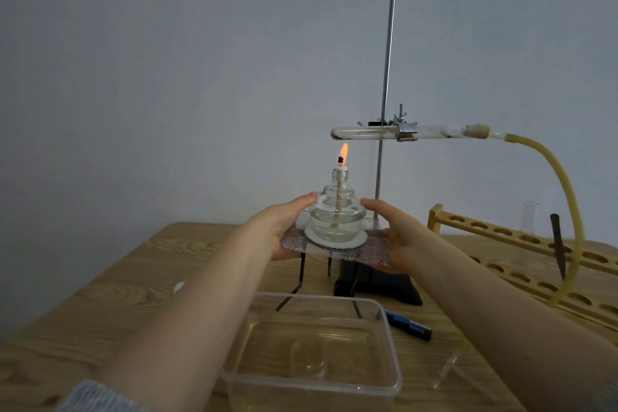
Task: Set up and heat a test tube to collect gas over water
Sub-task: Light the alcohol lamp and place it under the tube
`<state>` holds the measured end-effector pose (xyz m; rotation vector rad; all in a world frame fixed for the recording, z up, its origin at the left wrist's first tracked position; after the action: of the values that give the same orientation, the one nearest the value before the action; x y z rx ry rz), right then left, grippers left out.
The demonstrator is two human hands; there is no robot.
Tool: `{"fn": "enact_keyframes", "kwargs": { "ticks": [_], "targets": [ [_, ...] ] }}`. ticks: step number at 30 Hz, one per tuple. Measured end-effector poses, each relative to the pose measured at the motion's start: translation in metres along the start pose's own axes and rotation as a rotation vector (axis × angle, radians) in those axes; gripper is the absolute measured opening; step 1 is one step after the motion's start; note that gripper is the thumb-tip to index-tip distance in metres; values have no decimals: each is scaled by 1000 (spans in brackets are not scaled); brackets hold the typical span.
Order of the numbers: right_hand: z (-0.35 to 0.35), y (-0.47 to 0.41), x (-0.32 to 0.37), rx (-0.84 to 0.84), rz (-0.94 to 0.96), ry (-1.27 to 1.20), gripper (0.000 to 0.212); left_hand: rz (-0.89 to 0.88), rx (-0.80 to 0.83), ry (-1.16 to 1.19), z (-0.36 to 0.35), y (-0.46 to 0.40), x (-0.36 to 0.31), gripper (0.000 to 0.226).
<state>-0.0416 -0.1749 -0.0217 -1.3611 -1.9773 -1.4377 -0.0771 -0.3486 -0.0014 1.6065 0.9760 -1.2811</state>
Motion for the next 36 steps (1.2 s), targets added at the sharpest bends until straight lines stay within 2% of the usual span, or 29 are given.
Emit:
{"fn": "enact_keyframes", "kwargs": {
  "ticks": [11,31,36],
  "targets": [
    [-18,-7,-1,20,4,26,42,-25,-17,35,11,10,-3,42],
    [-4,-6,4,0,2,12,64,-17,-7,7,1,3,-2,42],
    [3,1,7,-15,12,13,58,-13,-1,-25,-10,4,-5,42]
  ]
}}
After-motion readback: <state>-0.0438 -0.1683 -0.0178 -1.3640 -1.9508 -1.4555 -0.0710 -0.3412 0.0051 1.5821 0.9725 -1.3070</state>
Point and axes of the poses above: each hand's wrist, its own y-axis away from the middle knuckle, its own z-axis out of the back of the hand, x = y × z, the point moved 2 cm from there along -y, towards the middle knuckle, and after that the axes turned 11 degrees about -z, right-handed, at the moved point
